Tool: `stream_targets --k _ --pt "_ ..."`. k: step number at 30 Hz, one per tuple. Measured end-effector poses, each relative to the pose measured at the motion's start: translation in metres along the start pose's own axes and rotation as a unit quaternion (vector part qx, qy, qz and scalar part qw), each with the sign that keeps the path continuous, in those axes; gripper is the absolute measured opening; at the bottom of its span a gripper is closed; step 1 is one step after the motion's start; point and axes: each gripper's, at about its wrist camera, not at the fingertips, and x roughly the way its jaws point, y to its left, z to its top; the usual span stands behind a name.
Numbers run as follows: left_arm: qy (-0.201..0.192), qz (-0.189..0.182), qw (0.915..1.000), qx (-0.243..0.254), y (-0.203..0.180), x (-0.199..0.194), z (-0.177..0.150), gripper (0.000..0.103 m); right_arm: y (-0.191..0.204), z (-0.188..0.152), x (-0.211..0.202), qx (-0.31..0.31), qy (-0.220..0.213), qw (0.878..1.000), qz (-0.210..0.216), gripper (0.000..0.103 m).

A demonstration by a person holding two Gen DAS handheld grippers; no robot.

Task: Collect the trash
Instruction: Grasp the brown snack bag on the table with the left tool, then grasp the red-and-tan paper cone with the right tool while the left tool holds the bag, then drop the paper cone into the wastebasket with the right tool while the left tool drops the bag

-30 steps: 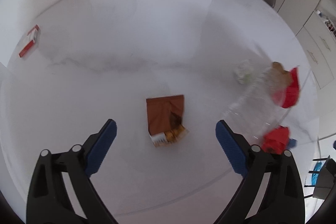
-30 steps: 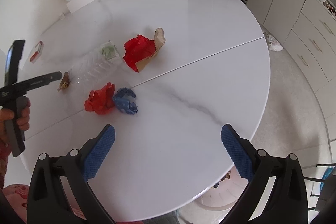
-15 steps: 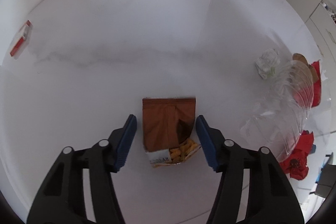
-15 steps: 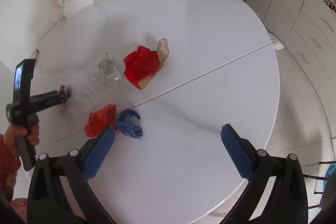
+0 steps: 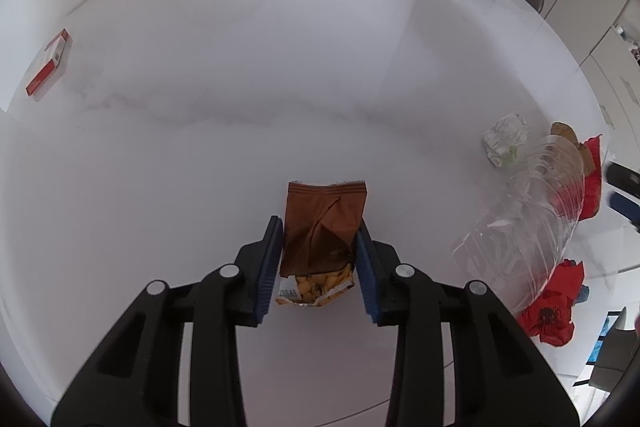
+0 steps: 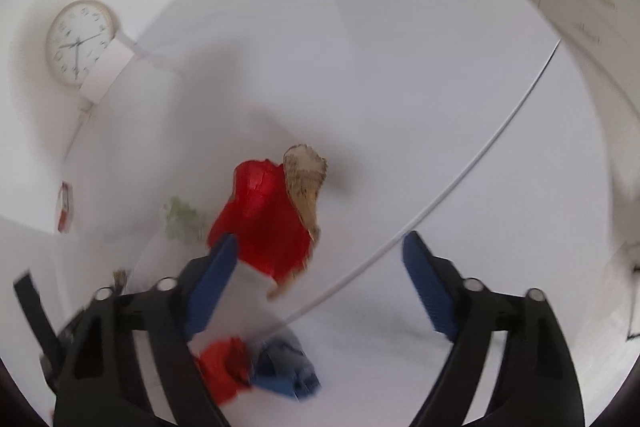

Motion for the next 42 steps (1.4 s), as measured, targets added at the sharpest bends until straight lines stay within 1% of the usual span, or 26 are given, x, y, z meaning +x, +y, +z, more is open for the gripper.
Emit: stream_targets --k 1,3,4,5,6,7,8,9,11,12,17,21,24,26,27,29,31,33,34,36,38,39,41,42 --pt "-0.003 -0.004 1.0000 -0.001 0.001 -0.002 -0.001 0.035 0.000 0.001 0.006 0.001 0.007 1.000 -0.004 0.071" --pt "-0.006 -0.007 1.0000 -0.003 -0.001 -0.007 -0.005 0.034 0.001 0.003 0.016 0.005 0.018 1.000 -0.009 0.053" --pt "-0.008 -0.008 0.9999 -0.004 0.001 -0.009 -0.004 0.034 -0.001 0.003 0.021 0.011 0.024 1.000 -0.014 0.048" --pt "-0.011 -0.009 0.9999 -0.005 0.002 -0.011 -0.003 0.034 -0.003 0.003 0.023 0.016 0.027 0.999 -0.015 0.034" --pt "-0.015 -0.011 0.9998 -0.004 0.002 -0.014 -0.003 0.034 -0.005 0.002 0.024 0.021 0.027 0.999 -0.012 0.026" --pt "-0.017 -0.013 0.9998 -0.003 -0.002 -0.025 -0.008 0.034 -0.007 0.001 0.023 0.023 0.024 0.999 -0.008 0.021" --pt "-0.020 -0.015 0.9997 -0.002 0.000 -0.028 -0.006 0.034 -0.009 0.001 0.022 0.024 0.024 0.999 -0.003 0.014" --pt "-0.023 -0.017 0.9996 -0.001 0.003 -0.028 -0.001 0.034 -0.011 0.001 0.020 0.027 0.021 0.999 0.003 0.011" --pt "-0.031 -0.021 0.9993 0.005 -0.001 -0.040 -0.003 0.034 -0.014 0.001 0.016 0.029 0.016 0.999 0.013 0.007" --pt "-0.034 -0.023 0.9991 0.009 0.001 -0.047 -0.007 0.034 -0.016 0.002 0.012 0.029 0.012 0.999 0.016 0.007" --pt "-0.054 -0.038 0.9968 0.044 -0.027 -0.079 -0.015 0.034 -0.034 -0.001 -0.022 0.035 -0.022 0.998 0.040 0.007" --pt "-0.064 -0.063 0.9932 0.074 -0.054 -0.104 -0.023 0.034 -0.058 -0.014 -0.066 0.034 -0.051 0.997 0.046 0.007" --pt "-0.066 -0.098 0.9873 0.107 -0.087 -0.124 -0.038 0.034 -0.086 -0.035 -0.107 0.028 -0.069 0.997 0.032 0.007" --pt "-0.063 -0.117 0.9824 0.131 -0.112 -0.130 -0.051 0.034 -0.112 -0.059 -0.137 0.030 -0.082 0.996 0.013 0.007" --pt "-0.061 -0.125 0.9805 0.139 -0.121 -0.133 -0.051 0.034 -0.124 -0.069 -0.147 0.033 -0.086 0.996 0.000 0.007" --pt "-0.049 -0.154 0.9731 0.164 -0.149 -0.138 -0.065 0.034 -0.149 -0.090 -0.161 0.041 -0.088 0.995 -0.025 0.007" --pt "-0.039 -0.173 0.9665 0.185 -0.172 -0.139 -0.074 0.034 -0.177 -0.115 -0.165 0.059 -0.081 0.994 -0.051 0.007" --pt "-0.030 -0.186 0.9600 0.207 -0.194 -0.140 -0.085 0.034 -0.202 -0.134 -0.157 0.083 -0.063 0.992 -0.067 0.007" --pt "-0.026 -0.191 0.9555 0.223 -0.209 -0.142 -0.093 0.034 -0.221 -0.148 -0.147 0.099 -0.048 0.991 -0.074 0.007" --pt "-0.018 -0.196 0.9488 0.247 -0.228 -0.143 -0.100 0.034 -0.246 -0.164 -0.122 0.119 -0.021 0.989 -0.084 0.007" --pt "-0.011 -0.199 0.9440 0.263 -0.243 -0.143 -0.104 0.034 -0.274 -0.184 -0.086 0.135 0.018 0.986 -0.096 0.007" --pt "-0.006 -0.200 0.9405 0.275 -0.254 -0.144 -0.110 0.034 -0.283 -0.190 -0.069 0.143 0.034 0.984 -0.096 0.007" --pt "0.000 -0.199 0.9366 0.289 -0.268 -0.145 -0.118 0.034 -0.305 -0.205 -0.026 0.166 0.070 0.980 -0.086 0.007" --pt "0.003 -0.197 0.9354 0.294 -0.272 -0.143 -0.117 0.034 -0.311 -0.208 -0.013 0.172 0.080 0.978 -0.082 0.007"
